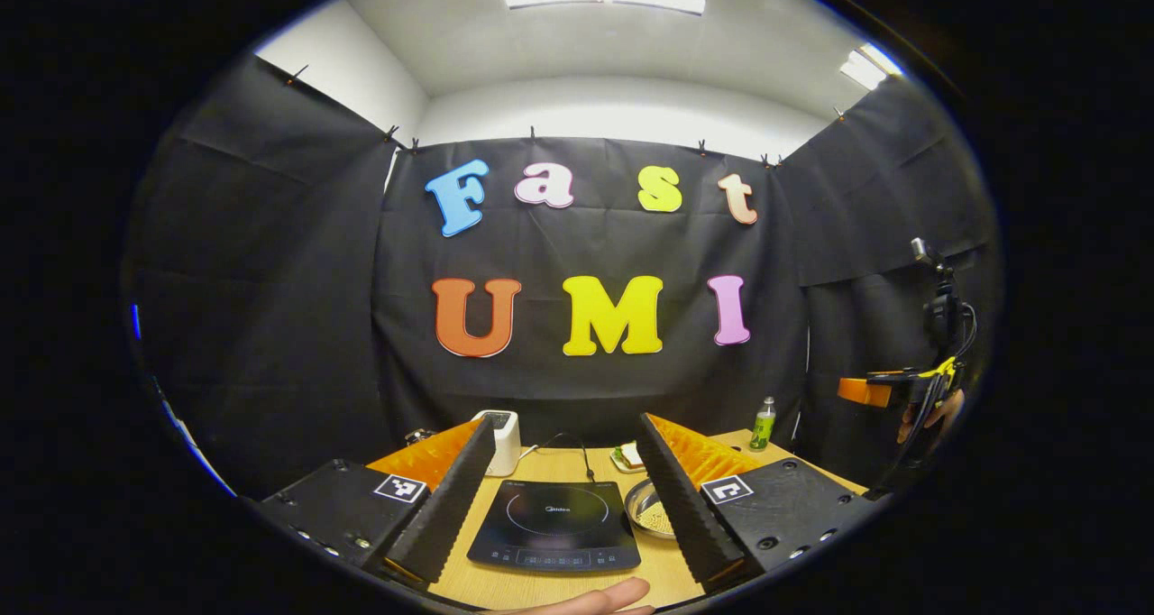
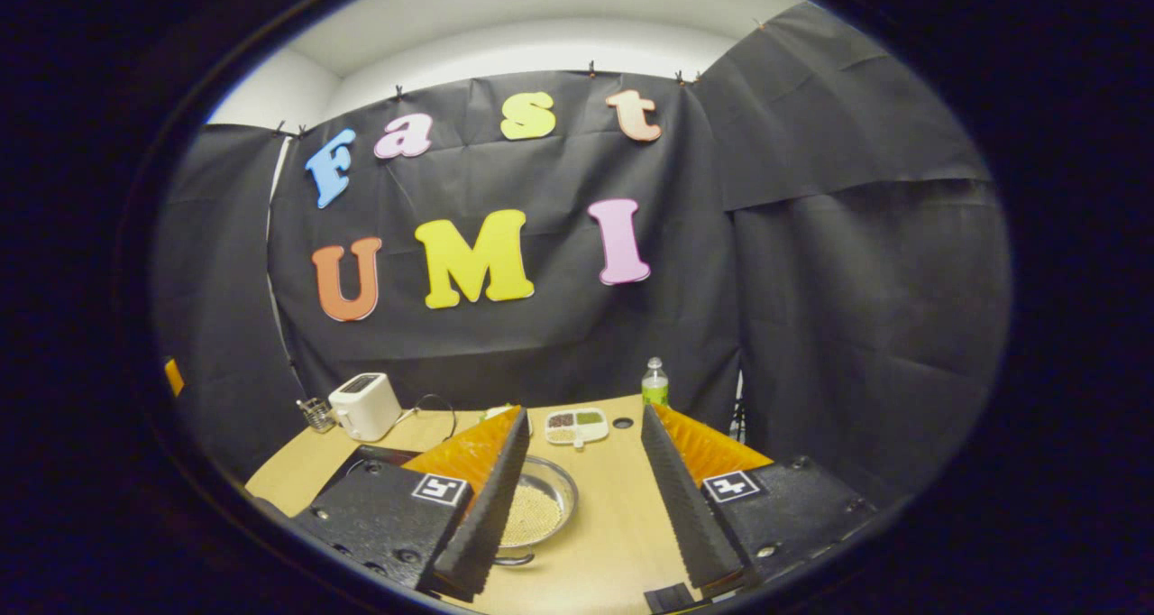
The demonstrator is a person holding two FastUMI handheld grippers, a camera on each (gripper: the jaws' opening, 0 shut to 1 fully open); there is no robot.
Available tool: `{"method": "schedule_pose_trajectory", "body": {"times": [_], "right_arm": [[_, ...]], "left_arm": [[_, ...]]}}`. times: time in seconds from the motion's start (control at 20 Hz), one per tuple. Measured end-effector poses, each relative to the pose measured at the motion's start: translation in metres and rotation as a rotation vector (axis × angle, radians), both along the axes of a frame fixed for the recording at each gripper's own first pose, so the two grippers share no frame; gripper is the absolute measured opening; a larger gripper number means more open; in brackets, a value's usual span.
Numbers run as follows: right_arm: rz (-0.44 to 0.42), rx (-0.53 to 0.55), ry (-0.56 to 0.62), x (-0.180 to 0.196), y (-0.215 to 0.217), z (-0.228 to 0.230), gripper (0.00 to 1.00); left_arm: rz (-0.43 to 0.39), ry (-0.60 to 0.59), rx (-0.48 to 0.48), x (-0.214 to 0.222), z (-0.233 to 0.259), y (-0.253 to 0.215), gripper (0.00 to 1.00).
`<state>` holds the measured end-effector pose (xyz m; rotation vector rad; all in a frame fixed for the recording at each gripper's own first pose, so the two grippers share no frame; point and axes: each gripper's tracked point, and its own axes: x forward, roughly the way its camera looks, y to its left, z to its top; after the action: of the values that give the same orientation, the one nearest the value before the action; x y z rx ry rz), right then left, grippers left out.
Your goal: First push the handle of the pot to place it horizontally, then grasp the pot with both hands and set it on the induction cooktop.
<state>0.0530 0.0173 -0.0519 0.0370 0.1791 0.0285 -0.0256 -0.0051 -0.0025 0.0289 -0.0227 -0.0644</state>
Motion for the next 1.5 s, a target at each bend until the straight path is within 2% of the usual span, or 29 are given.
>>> {"method": "schedule_pose_trajectory", "body": {"times": [0.1,0.15,0.3,0.35,0.4,0.45,0.5,0.55,0.6,0.65,0.7,0.75,0.9,1.0,1.05,1.1,1.3,1.5], "right_arm": [[0.012,0.012,0.05,0.009,0.006,-0.017,0.65],[0.038,0.02,0.078,0.011,0.016,-0.026,0.67],[0.115,0.03,0.147,0.02,0.043,-0.048,0.39],[0.125,0.021,0.175,0.023,0.049,-0.058,0.34],[0.142,0.018,0.202,0.025,0.057,-0.067,0.36],[0.162,0.009,0.233,0.026,0.067,-0.076,0.17],[0.183,0.006,0.26,0.028,0.078,-0.085,0.09],[0.224,0.007,0.288,0.029,0.093,-0.094,0.1],[0.284,-0.006,0.305,0.026,0.109,-0.098,0.02],[0.297,-0.031,0.309,0.029,0.117,-0.107,0.04],[0.288,-0.059,0.32,0.03,0.118,-0.115,0.0],[0.293,-0.071,0.345,0.03,0.125,-0.126,0.04],[0.351,-0.096,0.466,0.025,0.156,-0.164,0.01],[0.385,-0.138,0.544,0.019,0.169,-0.186,0.04],[0.419,-0.155,0.569,0.014,0.178,-0.196,0.0],[0.432,-0.172,0.582,0.013,0.185,-0.204,0.04],[0.451,-0.22,0.629,0.004,0.198,-0.235,0.04],[0.434,-0.239,0.684,0.006,0.196,-0.267,0.04]], "left_arm": [[-0.01,-0.007,0.015,-0.007,0.0,-0.004,0.95],[-0.014,-0.011,0.018,-0.008,0.001,-0.006,0.95],[-0.004,-0.012,0.024,-0.011,-0.001,-0.004,0.95],[0.009,-0.008,0.019,-0.012,-0.002,-0.002,0.95],[0.02,-0.01,0.014,-0.011,-0.002,0.001,0.95],[0.029,-0.009,0.012,-0.009,-0.004,0.004,0.95],[0.036,-0.002,0.015,-0.008,-0.007,0.005,0.95],[0.042,0.006,0.019,-0.007,-0.01,0.008,0.95],[0.049,0.012,0.023,-0.006,-0.012,0.011,0.95],[0.055,0.019,0.027,-0.005,-0.015,0.013,0.95],[0.061,0.026,0.03,-0.003,-0.018,0.015,0.95],[0.068,0.028,0.032,-0.003,-0.02,0.018,0.95],[0.082,0.027,0.032,-0.004,-0.021,0.027,0.95],[0.09,0.032,0.015,-0.005,-0.024,0.035,0.95],[0.091,0.042,0.005,-0.006,-0.026,0.038,0.95],[0.094,0.051,-0.001,-0.005,-0.031,0.041,0.95],[0.112,0.058,-0.017,-0.005,-0.036,0.052,0.95],[0.092,0.078,-0.015,0.001,-0.05,0.046,0.95]]}}
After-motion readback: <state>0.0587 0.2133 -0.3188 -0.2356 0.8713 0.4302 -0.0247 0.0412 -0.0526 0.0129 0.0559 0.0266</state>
